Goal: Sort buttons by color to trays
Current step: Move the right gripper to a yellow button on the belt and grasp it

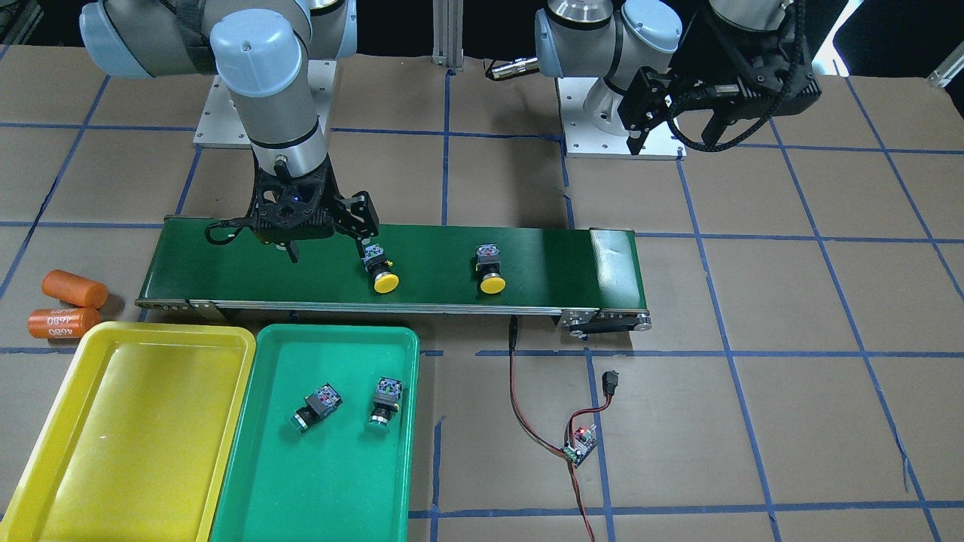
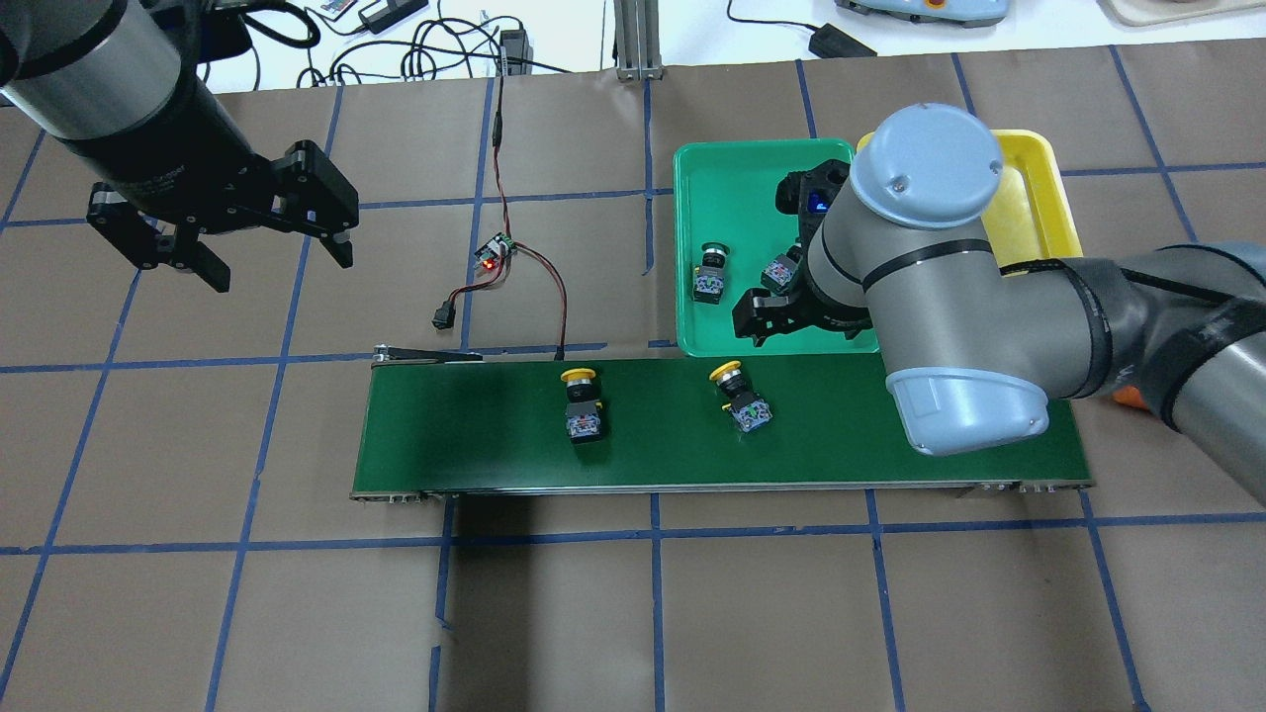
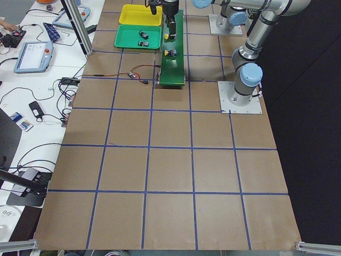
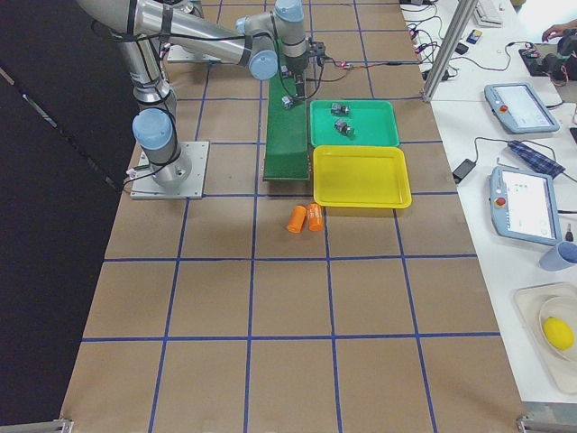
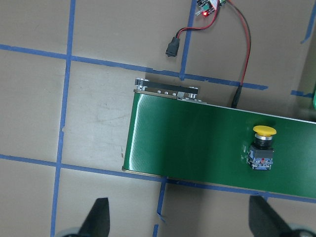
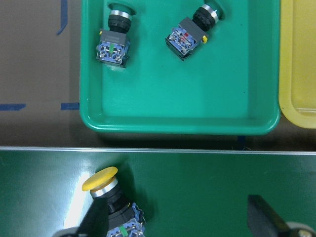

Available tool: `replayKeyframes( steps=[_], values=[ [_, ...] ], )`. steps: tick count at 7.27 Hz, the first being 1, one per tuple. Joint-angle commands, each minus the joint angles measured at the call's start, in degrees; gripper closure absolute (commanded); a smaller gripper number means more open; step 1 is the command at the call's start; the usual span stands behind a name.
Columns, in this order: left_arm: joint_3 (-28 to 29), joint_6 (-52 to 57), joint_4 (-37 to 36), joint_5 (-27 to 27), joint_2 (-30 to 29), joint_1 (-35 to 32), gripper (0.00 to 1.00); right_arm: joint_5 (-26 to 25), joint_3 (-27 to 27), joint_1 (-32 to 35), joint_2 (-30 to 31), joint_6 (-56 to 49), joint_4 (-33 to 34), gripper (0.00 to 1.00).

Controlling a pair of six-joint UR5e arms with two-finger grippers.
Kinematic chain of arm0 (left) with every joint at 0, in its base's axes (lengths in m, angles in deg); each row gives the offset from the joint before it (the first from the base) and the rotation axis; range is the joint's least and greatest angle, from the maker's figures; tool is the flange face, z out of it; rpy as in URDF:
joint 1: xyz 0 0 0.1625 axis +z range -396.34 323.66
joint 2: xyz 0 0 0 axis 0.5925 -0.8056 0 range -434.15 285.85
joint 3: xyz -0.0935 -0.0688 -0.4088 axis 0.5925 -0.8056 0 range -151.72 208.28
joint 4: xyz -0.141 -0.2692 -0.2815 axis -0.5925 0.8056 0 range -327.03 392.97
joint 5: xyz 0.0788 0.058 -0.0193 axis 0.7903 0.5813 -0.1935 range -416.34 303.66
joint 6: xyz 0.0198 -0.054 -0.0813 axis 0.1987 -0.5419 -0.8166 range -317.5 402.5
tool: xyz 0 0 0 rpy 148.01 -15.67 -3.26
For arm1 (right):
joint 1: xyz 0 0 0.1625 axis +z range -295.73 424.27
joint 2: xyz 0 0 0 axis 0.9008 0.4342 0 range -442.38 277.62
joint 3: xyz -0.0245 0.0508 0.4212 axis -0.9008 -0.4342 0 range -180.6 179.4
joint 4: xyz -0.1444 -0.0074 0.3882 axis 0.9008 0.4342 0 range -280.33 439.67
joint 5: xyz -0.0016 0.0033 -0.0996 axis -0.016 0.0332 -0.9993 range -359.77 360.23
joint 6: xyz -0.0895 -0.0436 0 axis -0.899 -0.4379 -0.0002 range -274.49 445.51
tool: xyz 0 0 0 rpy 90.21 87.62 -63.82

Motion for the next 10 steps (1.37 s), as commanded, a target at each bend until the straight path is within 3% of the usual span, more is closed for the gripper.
replayKeyframes(
  steps=[1, 3, 4, 7, 8, 9, 10],
  values=[
    [0.15, 0.84, -0.84, 0.12, 0.14, -0.18, 0.00, 0.36, 0.53, 0.21, -1.56, -1.04, -1.08, 0.00],
    [-0.99, 1.11, -4.88, 0.38, -0.99, 0.00, 0.00, 6.58, 0.88, 0.21, -2.53, -0.68, -3.72, 0.00],
    [-1.09, 1.02, -8.81, -0.23, -1.61, 0.26, 0.00, 5.99, 1.66, 0.21, -3.57, -1.47, -4.43, 0.00],
    [-1.18, 1.65, -9.20, 0.73, -1.88, 0.26, 0.00, 3.53, 1.85, 0.12, -6.84, -0.51, -3.73, 0.00],
    [-0.57, 1.72, -9.46, 0.47, -2.83, 0.35, 0.00, 3.18, 1.76, 0.04, -6.84, -0.42, -4.52, 0.33],
    [-1.17, 1.72, -11.21, 0.56, -3.19, 0.35, 0.00, 3.17, 1.76, -0.05, -6.92, -0.51, -7.22, 0.96],
    [-1.26, 1.72, -10.88, 0.99, -2.50, 0.35, 0.00, 3.17, 1.50, -0.23, -6.66, -0.51, -10.03, 1.00]
  ],
)
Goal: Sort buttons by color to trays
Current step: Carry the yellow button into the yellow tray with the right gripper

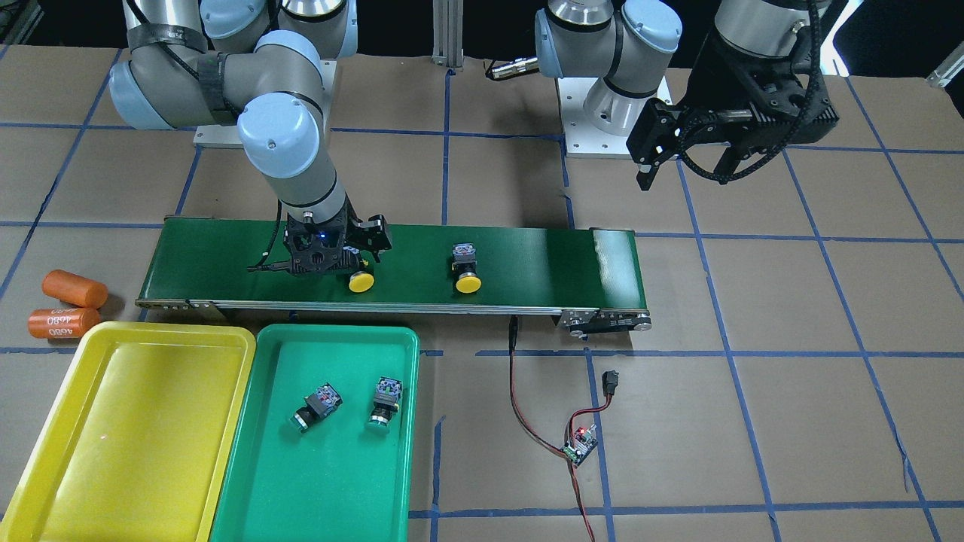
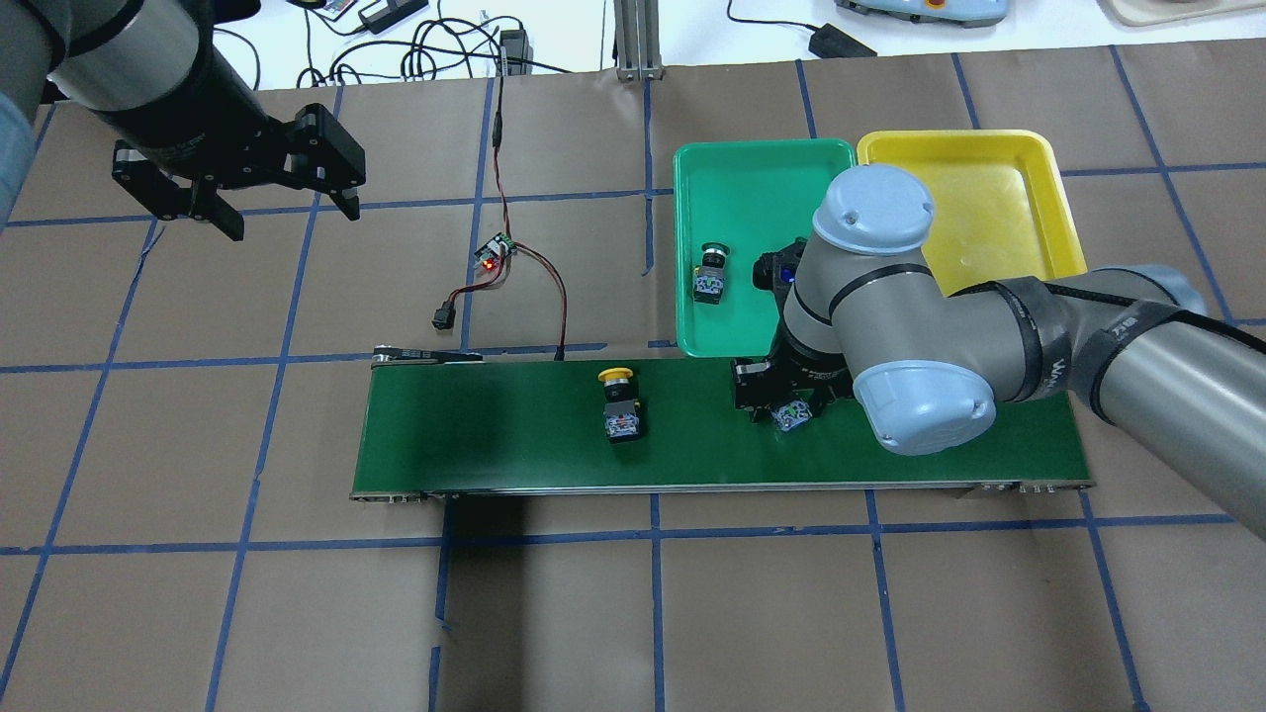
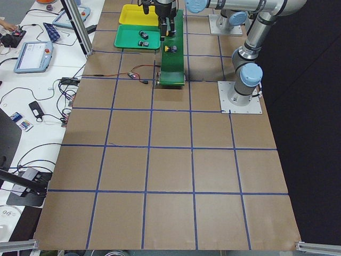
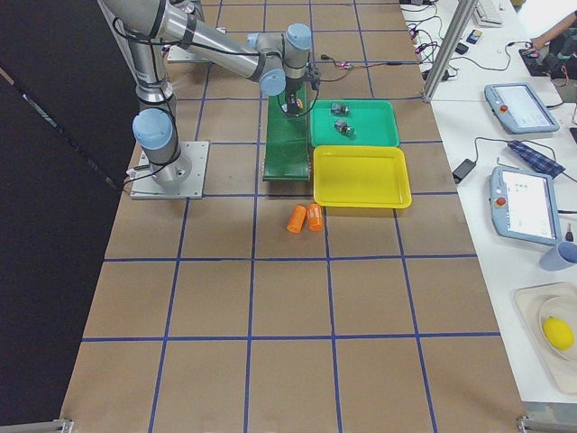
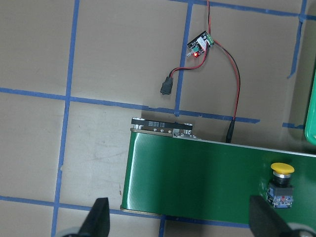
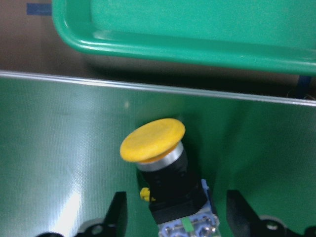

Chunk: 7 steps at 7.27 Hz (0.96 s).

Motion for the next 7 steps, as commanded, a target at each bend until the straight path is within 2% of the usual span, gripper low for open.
replayKeyframes(
  steps=[1, 3, 4, 6, 7],
  values=[
    [-0.36, -0.11, 0.17, 1.14, 1.08, -0.08, 0.00, -0.10, -0.47, -1.49, 0.48, 0.01, -3.59, 1.00],
    [-0.45, -0.11, 0.44, 0.80, -0.47, -0.08, 0.00, 0.08, -2.31, -3.25, 0.66, -0.08, -3.68, 1.00],
    [0.24, -0.11, -0.26, 0.79, -1.62, -0.08, 0.00, -2.19, -4.58, -5.43, 0.66, -0.08, -3.42, 1.00],
    [0.95, -0.11, 0.44, 1.05, -1.37, -0.08, 0.00, -4.75, -11.77, -14.37, -3.27, -0.08, -2.36, 1.00],
    [1.21, -0.11, 0.09, 1.06, -1.63, 0.18, 0.00, -6.76, -16.77, -19.99, -7.82, -1.12, -0.71, 1.00]
  ],
)
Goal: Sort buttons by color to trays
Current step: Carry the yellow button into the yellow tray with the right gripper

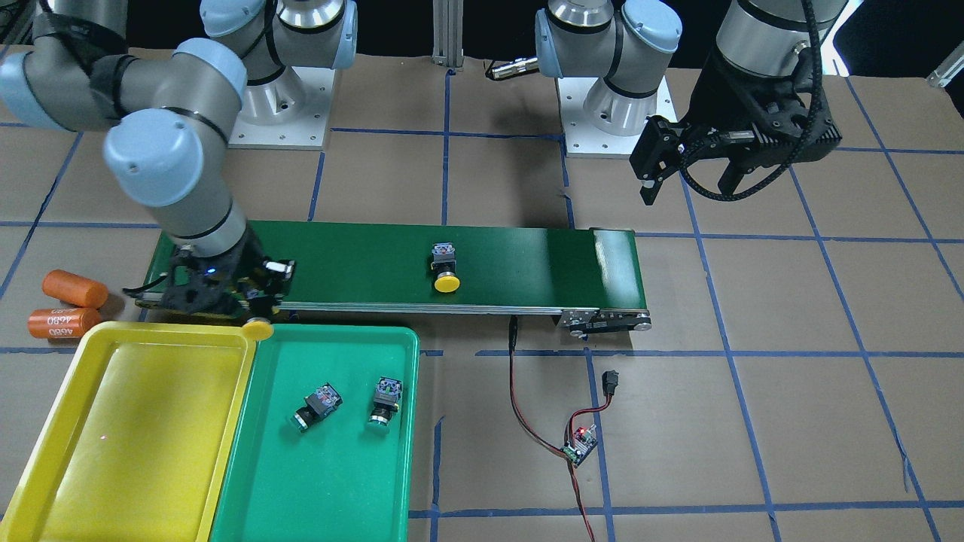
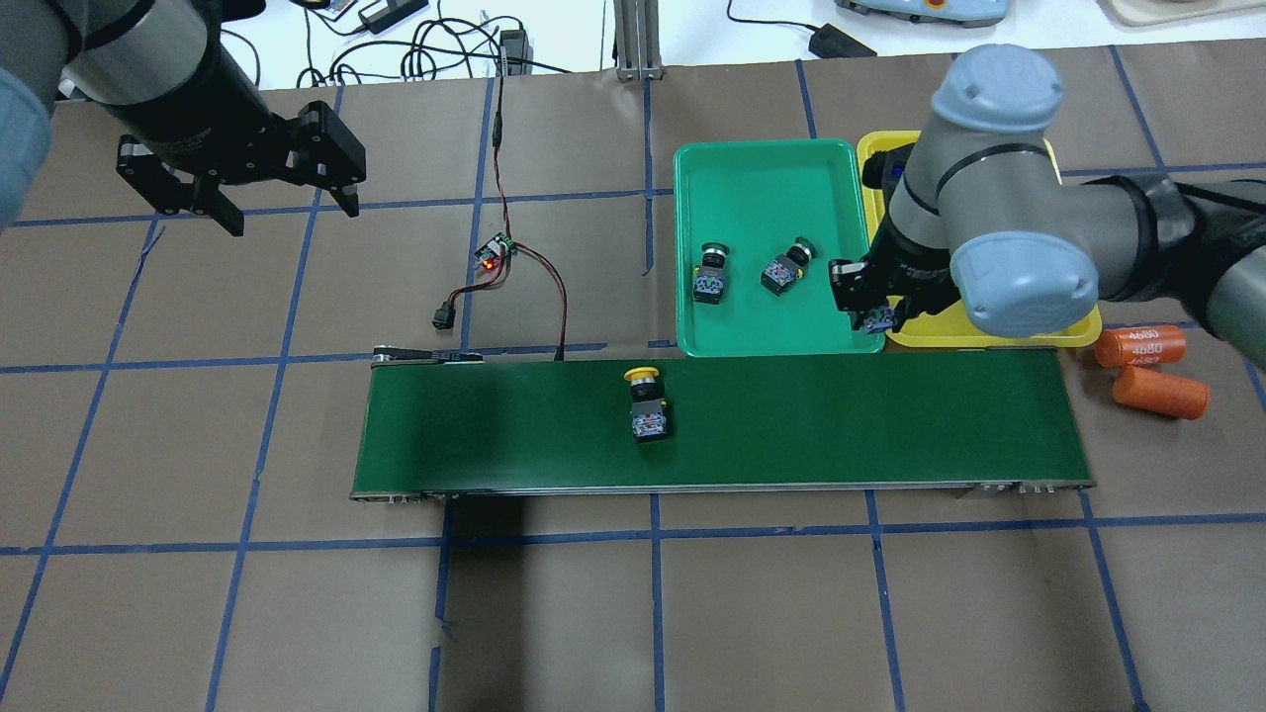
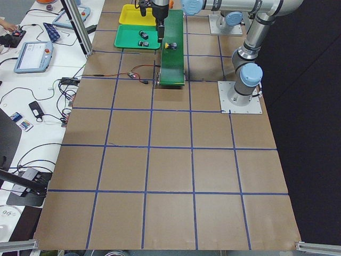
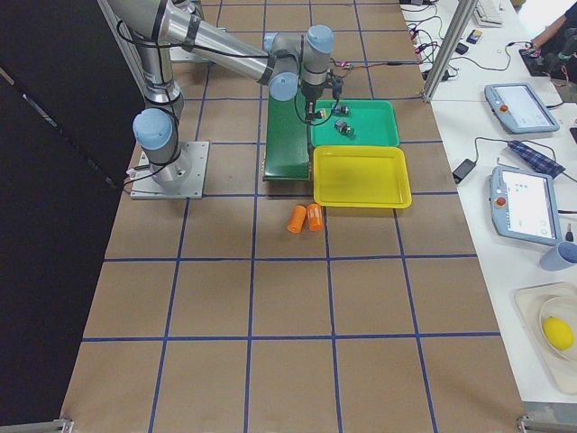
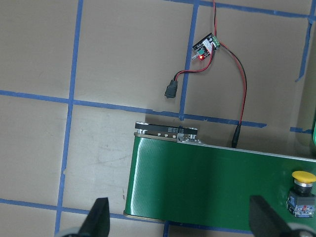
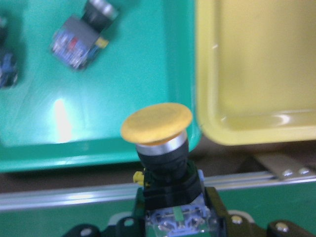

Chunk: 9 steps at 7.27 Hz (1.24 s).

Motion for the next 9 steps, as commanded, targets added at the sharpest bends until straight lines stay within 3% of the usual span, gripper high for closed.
replayKeyframes(
  steps=[1, 2, 3, 5, 7, 9],
  values=[
    [-0.50, 0.00, -0.35, 0.10, -0.26, 0.19, 0.00, -3.31, -10.67, -9.72, -12.57, -1.27, 7.49, 1.00],
    [-0.16, -0.09, -0.26, 0.02, -0.60, 0.19, 0.00, -2.89, -15.07, -11.75, -15.52, -1.45, 9.46, 0.56],
    [-0.16, -0.09, 1.22, -0.07, -0.61, 0.02, 0.00, -2.97, -15.47, -12.21, -15.90, -1.37, 8.87, 0.01],
    [-0.24, -0.09, 2.64, -0.69, -0.08, -0.42, 0.00, -2.80, -15.29, -12.12, -14.16, -1.28, 4.32, 0.00],
    [0.28, 0.00, 3.60, -0.34, 0.44, -0.25, 0.00, -0.71, -15.21, -9.77, -5.93, -0.49, -7.07, 0.00],
    [0.37, 0.00, 6.50, -0.77, 0.55, -0.60, 0.00, 1.24, -14.77, -2.76, 5.39, -0.14, -17.98, 0.00]
  ],
)
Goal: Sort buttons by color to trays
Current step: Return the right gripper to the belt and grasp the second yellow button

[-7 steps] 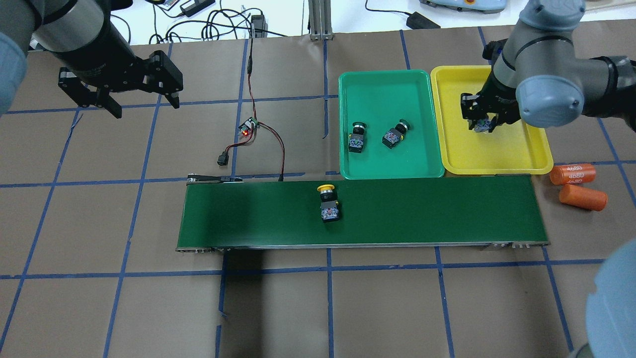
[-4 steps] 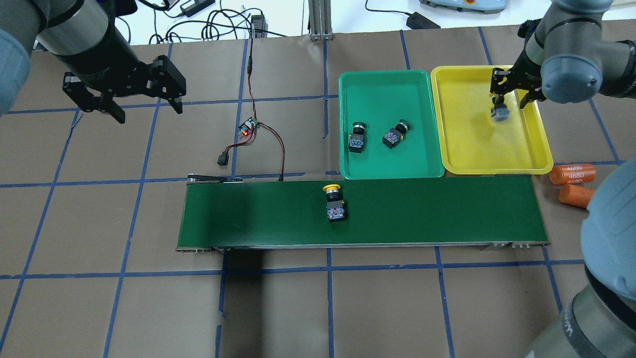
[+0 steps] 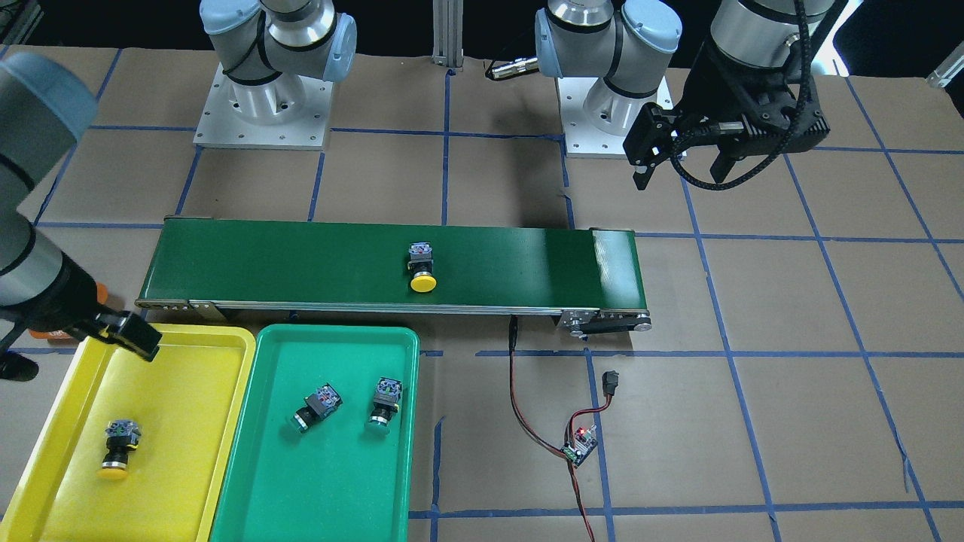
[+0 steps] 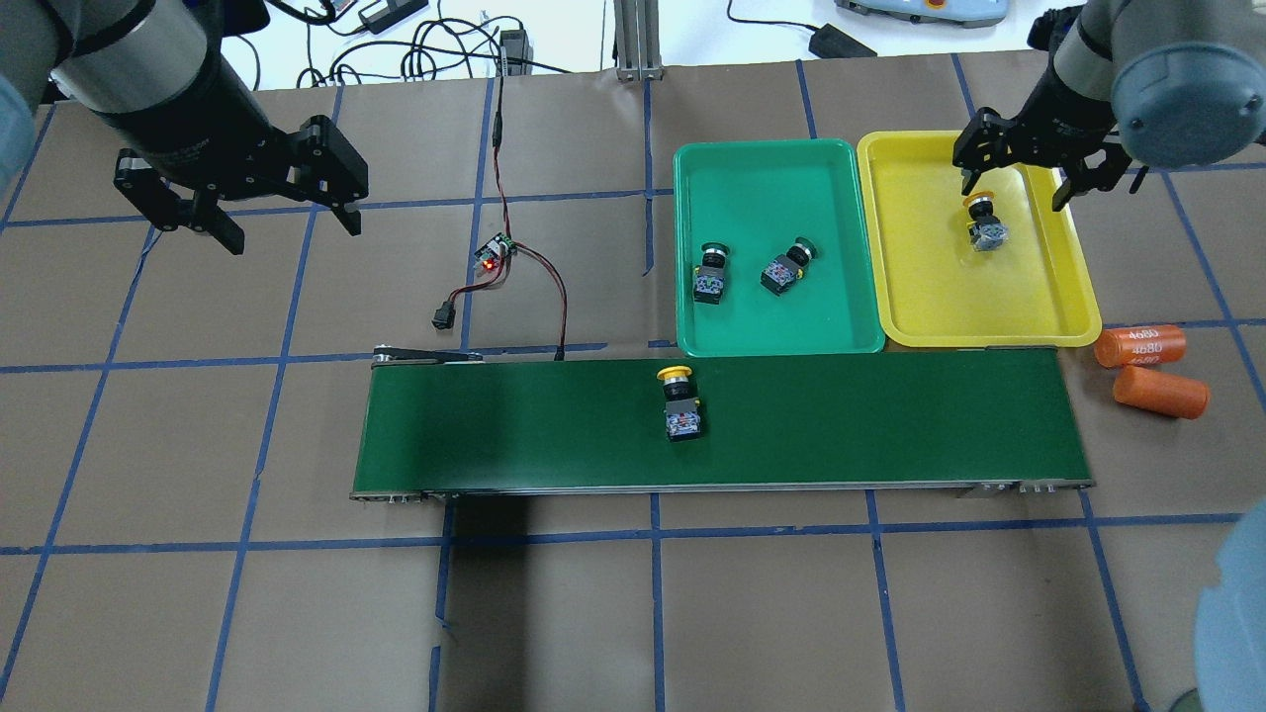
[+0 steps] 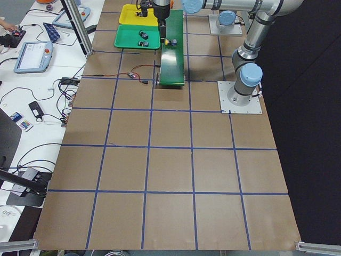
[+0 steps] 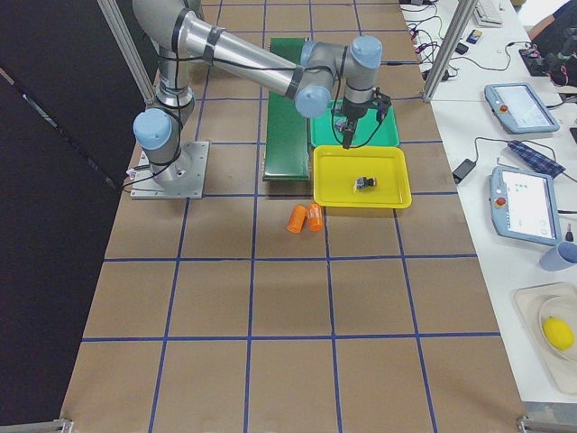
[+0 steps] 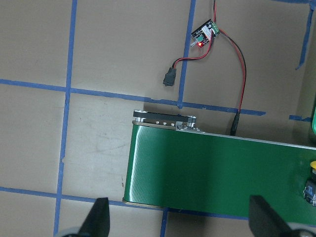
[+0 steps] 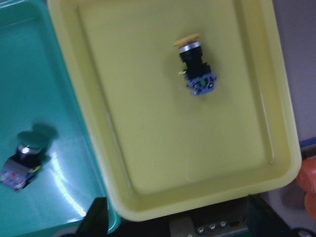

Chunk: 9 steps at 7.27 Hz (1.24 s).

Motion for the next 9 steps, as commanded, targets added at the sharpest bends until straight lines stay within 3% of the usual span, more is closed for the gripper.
replayKeyframes(
  steps=[1, 2, 4, 6, 9],
  values=[
    [-0.95, -0.08, 1.06, -0.53, -1.33, -0.12, 0.00, 1.14, 2.34, 8.49, 9.14, 0.71, -8.32, 0.00],
    [-0.01, 0.00, 0.88, -0.53, -1.60, 0.05, 0.00, 1.49, 4.62, 9.40, 9.07, 1.24, -8.25, 0.00],
    [0.09, 0.44, 1.31, -0.18, 0.49, 0.05, 0.00, 11.89, 5.52, 11.85, 7.68, 2.37, -7.98, 0.00],
    [1.84, 0.44, 3.32, -0.70, 0.42, -0.65, 0.00, 11.95, 7.70, 17.02, 5.92, 7.00, -6.68, 0.00],
    [3.69, 0.18, 4.92, -0.96, 1.39, -0.22, 0.00, 8.43, 17.97, 20.22, 5.12, 12.75, 7.98, 0.00]
  ],
)
